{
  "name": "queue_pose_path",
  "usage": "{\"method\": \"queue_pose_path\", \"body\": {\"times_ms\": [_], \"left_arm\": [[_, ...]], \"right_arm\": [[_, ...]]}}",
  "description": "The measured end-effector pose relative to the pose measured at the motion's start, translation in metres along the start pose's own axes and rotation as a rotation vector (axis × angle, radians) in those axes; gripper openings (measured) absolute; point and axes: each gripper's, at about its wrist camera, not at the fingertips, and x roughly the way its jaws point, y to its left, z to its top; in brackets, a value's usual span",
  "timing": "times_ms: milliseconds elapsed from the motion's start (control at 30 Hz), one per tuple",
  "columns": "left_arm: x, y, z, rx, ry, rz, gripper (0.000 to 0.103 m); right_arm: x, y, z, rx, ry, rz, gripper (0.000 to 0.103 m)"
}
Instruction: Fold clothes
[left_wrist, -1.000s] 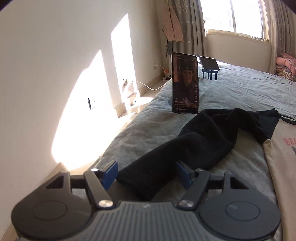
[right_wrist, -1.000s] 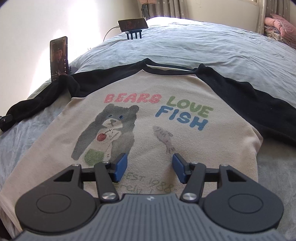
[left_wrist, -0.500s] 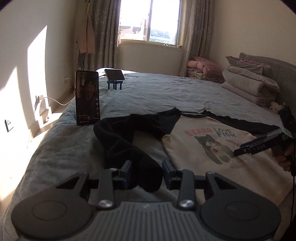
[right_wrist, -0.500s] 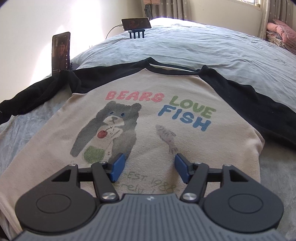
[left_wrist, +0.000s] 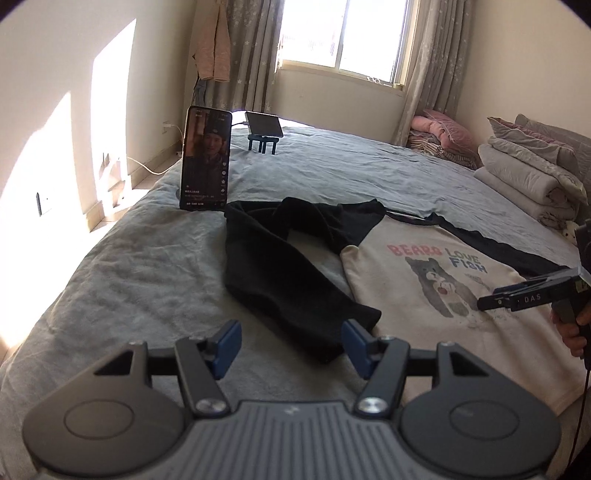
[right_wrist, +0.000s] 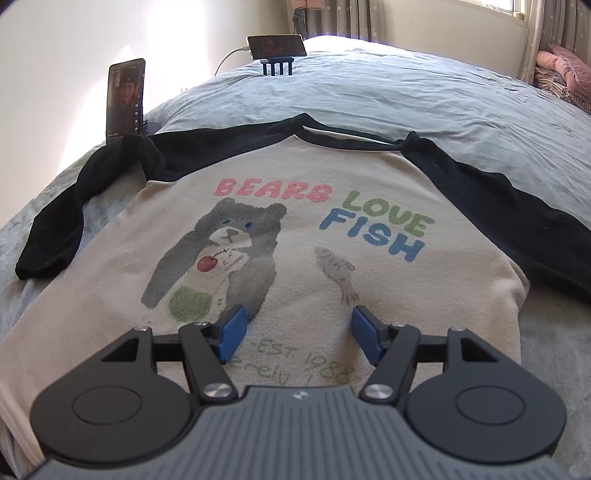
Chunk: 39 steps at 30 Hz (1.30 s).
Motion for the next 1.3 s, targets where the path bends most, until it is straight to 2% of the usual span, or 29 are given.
{"method": "queue_pose_path", "body": {"times_ms": [100,267,367,467,500,533,567,600,667,800,967,1100,1200,1300], "left_arm": [[0.012,-0.025,0.004,0.109,-0.001,-0.046,0.061],[0.044,-0.054,0.005,0.184,0.034,-0.128,0.061],[0.068,-0.061,0.001,0.192,0.078,-0.108,0.055],[0.084,-0.059,-0.001,0.168,0.093,-0.067,0.040],[0.084,-0.056,0.000,0.141,0.086,-0.061,0.027],[0.081,-0.050,0.004,0.097,0.075,-0.060,0.019],[0.077,-0.045,0.006,0.058,0.056,-0.061,0.006],[0.070,-0.037,0.010,0.021,0.021,-0.042,0.004],[0.055,-0.020,0.017,-0.052,-0.050,-0.002,0.004],[0.027,0.041,0.034,-0.249,-0.164,0.091,0.004],[0.013,0.123,0.045,-0.470,-0.233,0.209,0.004],[0.017,0.179,0.047,-0.595,-0.259,0.272,0.004],[0.027,0.208,0.044,-0.673,-0.258,0.318,0.004],[0.026,0.225,0.039,-0.743,-0.299,0.341,0.004]], "right_arm": [[0.000,-0.001,0.000,0.002,0.000,0.006,0.069],[0.000,-0.001,0.000,0.003,-0.001,0.009,0.069],[0.000,-0.001,0.000,0.002,-0.001,0.011,0.069],[0.000,-0.001,0.000,0.000,-0.002,0.012,0.069],[0.000,0.000,-0.001,-0.001,-0.003,0.012,0.069],[0.000,0.000,-0.001,-0.001,-0.003,0.012,0.069],[0.000,0.000,-0.001,-0.001,-0.005,0.010,0.069],[-0.001,0.001,0.000,0.001,-0.010,0.008,0.069],[-0.002,0.002,0.001,0.002,-0.026,0.008,0.069],[-0.003,0.012,0.009,-0.016,-0.065,0.029,0.069],[0.003,0.034,0.024,-0.065,-0.098,0.052,0.069],[0.019,0.065,0.044,-0.149,-0.107,0.056,0.069],[0.034,0.089,0.059,-0.215,-0.115,0.060,0.069],[0.051,0.117,0.071,-0.314,-0.132,0.043,0.069]]}}
